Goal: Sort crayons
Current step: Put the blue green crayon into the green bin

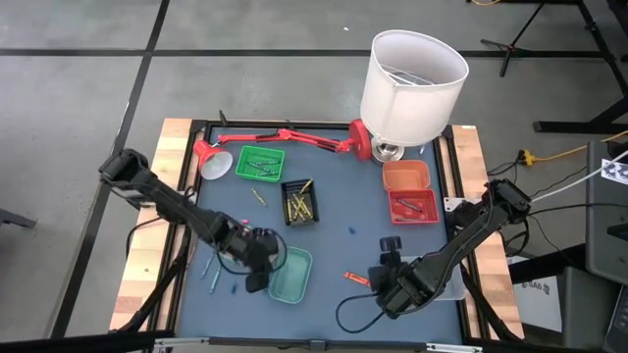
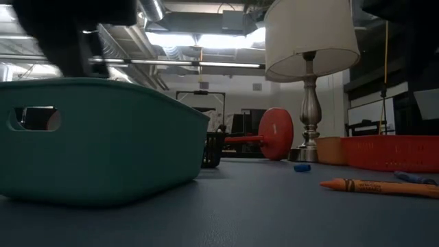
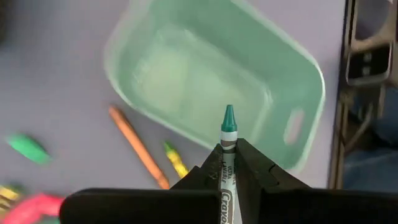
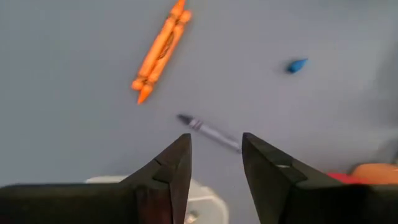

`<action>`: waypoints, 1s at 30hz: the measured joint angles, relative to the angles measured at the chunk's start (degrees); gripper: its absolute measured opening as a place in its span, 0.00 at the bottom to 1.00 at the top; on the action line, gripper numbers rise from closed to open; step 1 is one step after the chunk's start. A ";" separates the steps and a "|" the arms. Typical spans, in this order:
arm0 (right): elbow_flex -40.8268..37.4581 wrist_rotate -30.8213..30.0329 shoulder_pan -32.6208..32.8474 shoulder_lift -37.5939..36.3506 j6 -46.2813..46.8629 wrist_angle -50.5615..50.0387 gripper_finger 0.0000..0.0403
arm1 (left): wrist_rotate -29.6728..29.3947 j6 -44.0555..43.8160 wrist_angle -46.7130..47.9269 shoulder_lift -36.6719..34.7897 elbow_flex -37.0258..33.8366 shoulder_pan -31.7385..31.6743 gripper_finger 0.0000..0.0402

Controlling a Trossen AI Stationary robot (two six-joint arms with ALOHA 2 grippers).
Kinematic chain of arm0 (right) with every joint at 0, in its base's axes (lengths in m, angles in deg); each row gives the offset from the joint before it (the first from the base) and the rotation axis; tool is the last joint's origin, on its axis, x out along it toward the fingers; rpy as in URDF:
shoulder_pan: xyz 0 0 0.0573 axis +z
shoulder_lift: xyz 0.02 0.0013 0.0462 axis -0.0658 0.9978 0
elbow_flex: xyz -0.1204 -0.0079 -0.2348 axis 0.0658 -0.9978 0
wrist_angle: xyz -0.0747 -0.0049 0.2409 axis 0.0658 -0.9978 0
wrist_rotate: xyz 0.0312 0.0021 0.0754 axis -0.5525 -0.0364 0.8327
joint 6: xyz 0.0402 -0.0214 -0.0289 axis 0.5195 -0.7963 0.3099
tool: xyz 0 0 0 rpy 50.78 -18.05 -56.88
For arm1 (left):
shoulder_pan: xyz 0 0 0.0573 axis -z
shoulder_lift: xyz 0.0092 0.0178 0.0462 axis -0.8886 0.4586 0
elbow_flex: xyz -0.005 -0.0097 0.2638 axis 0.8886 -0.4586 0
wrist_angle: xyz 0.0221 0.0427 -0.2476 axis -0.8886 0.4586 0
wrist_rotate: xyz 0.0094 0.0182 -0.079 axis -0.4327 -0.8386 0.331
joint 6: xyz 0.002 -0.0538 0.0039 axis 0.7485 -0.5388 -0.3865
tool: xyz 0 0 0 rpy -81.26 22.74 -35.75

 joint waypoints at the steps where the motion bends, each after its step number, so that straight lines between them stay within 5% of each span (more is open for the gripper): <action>1: 0.00 -1.25 -0.04 0.00 -0.21 0.02 0.35 | -0.20 1.57 -0.04 -0.54 0.00 -1.41 0.02; 16: 0.00 -3.43 -5.08 0.00 -0.08 4.67 0.35 | -2.72 31.51 -0.11 -4.58 0.09 -26.97 0.02; 25: 0.00 -3.31 -10.15 0.00 -0.05 8.05 0.35 | -5.51 40.13 -0.13 -4.58 0.09 -38.63 0.02; 30: -0.02 2.84 -12.90 0.00 -0.03 11.43 0.35 | -11.21 46.03 -0.11 -4.58 0.09 -43.28 0.02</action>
